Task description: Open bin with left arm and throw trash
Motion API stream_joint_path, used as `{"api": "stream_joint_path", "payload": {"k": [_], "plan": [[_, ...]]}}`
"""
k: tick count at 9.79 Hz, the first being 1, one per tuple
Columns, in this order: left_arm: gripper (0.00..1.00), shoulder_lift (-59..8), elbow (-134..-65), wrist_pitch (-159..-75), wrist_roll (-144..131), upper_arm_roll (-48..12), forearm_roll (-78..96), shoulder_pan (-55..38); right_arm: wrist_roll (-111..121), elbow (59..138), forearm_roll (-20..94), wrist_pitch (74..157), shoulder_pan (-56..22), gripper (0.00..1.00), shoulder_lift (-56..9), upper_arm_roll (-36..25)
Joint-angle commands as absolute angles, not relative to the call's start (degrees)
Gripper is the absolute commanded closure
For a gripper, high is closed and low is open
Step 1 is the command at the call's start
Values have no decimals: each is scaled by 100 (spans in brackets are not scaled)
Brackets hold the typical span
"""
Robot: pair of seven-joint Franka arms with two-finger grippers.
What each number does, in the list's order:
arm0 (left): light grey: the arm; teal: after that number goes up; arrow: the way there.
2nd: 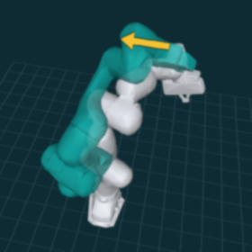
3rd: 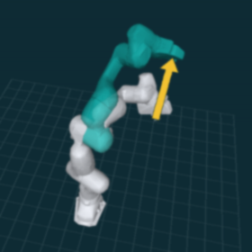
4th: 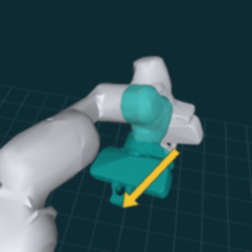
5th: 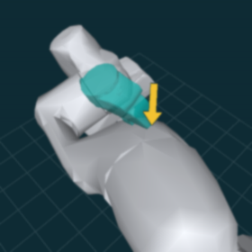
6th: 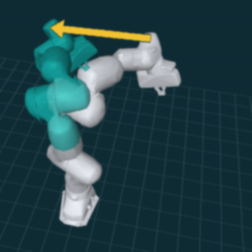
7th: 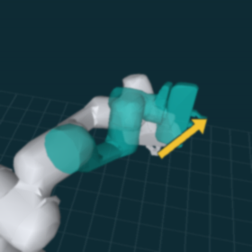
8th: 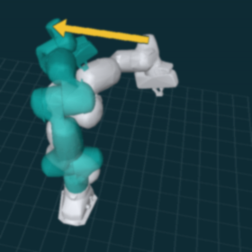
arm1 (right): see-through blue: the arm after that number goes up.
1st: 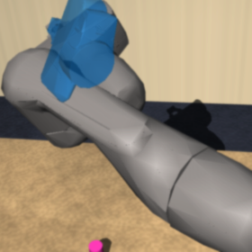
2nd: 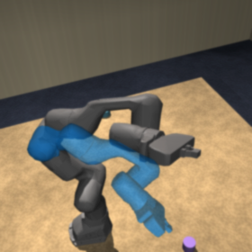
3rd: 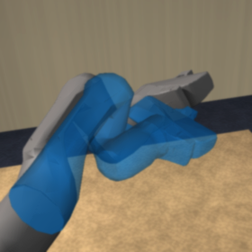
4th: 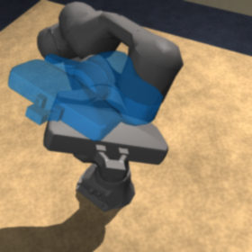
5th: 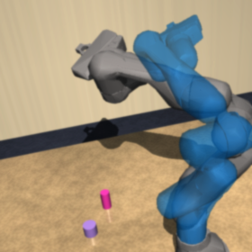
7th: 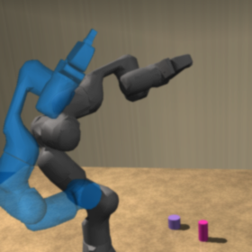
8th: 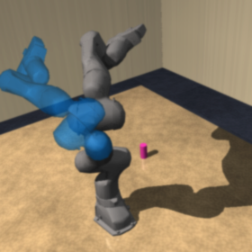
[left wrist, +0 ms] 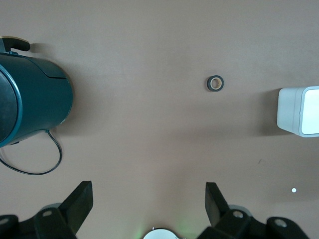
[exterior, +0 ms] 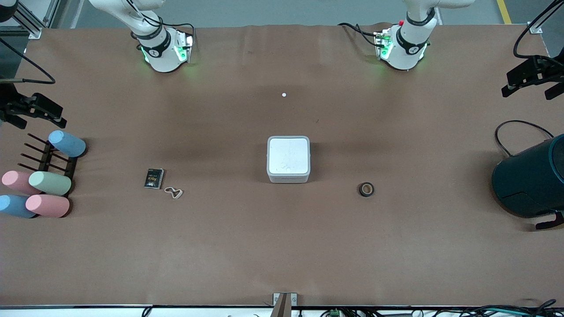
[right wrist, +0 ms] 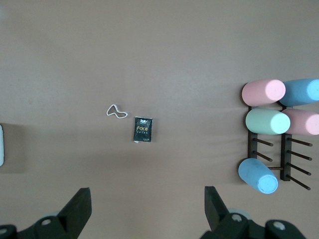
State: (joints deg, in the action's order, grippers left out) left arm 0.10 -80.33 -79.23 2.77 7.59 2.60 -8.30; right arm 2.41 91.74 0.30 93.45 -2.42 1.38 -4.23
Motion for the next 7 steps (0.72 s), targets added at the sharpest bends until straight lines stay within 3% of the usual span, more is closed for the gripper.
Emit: {"api": "stream_joint_path", "payload": {"k": [1, 4, 5, 6, 7], "plan": [[1, -53, -7919, -7928, 237, 791, 141, -879, 106, 9255, -79, 9247, -281, 0, 202, -404], [2, -123, -7980, -8181, 176, 774, 70, -870, 166, 9316, -70, 9264, -255, 0, 159, -404], [23, -297, -7989, -8148, 158, 739, 105, -879, 176, 9456, -53, 9316, -298, 0, 123, -396], [59, -438, -7998, -8147, -16, 651, 132, -914, 324, 9570, -27, 9473, -368, 0, 53, -387], [83, -587, -7998, -8182, -374, 442, 141, -1053, 1021, 9754, -18, 9666, -387, 0, -52, -387]]}}
